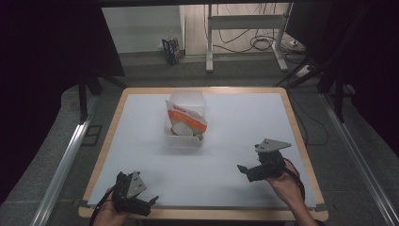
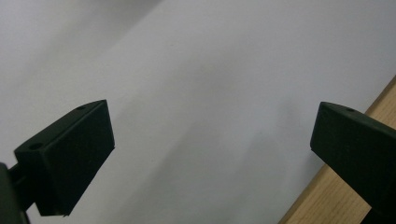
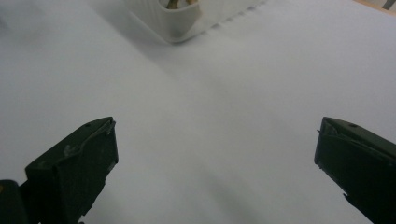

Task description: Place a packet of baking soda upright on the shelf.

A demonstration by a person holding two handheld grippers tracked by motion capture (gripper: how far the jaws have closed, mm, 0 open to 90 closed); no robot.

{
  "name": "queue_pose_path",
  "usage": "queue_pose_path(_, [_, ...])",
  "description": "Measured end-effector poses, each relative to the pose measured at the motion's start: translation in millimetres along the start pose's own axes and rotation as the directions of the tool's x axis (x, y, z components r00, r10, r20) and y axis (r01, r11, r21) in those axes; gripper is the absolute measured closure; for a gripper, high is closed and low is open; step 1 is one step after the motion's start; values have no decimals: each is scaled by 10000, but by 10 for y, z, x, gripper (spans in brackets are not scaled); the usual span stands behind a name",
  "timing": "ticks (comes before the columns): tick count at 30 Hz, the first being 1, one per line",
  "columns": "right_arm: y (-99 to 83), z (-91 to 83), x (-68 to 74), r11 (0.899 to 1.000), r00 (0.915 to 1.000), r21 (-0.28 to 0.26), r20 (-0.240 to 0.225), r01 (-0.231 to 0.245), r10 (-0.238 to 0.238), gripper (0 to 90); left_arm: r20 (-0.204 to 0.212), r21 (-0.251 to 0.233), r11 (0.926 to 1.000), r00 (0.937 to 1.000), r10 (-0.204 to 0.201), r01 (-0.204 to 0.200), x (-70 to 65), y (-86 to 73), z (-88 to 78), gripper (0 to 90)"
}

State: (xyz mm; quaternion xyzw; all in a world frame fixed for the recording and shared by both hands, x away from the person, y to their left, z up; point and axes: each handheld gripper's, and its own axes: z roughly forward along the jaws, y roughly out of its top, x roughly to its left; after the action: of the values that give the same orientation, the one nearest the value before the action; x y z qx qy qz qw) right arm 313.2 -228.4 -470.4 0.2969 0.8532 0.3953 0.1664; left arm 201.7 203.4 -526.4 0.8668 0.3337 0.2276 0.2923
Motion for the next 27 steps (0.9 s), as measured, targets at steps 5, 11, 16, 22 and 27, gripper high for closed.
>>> queue_pose_path(5, [-115, -82, -14, 9998, 9997, 39, 123, -204, 203, 0, -9, 24, 10000, 10000, 22, -22, 1, 2, 3, 0])
queue_pose_path(11, [-241, -132, -23, 9992, 9989, 270, 386, -279, 268, 0, -15, 17, 10000, 10000, -6, 6, -3, 2, 8, 0])
queue_pose_path(16, [-341, -146, -29, 9976, 9979, 612, 581, -318, 282, 0, -9, 46, 10000, 10000, 15, -15, -4, 3, 9, 0])
queue_pose_path(22, [-450, -157, -52, 9942, 9967, 906, 624, -577, 521, 0, -1, 65, 10000, 10000, 38, -38, -6, 3, 10, 0])
queue_pose_path(27, [-479, -163, -91, 9925, 9950, 968, 730, -745, 675, 0, -6, 49, 10000, 10000, 29, -29, -9, 6, 12, 0])
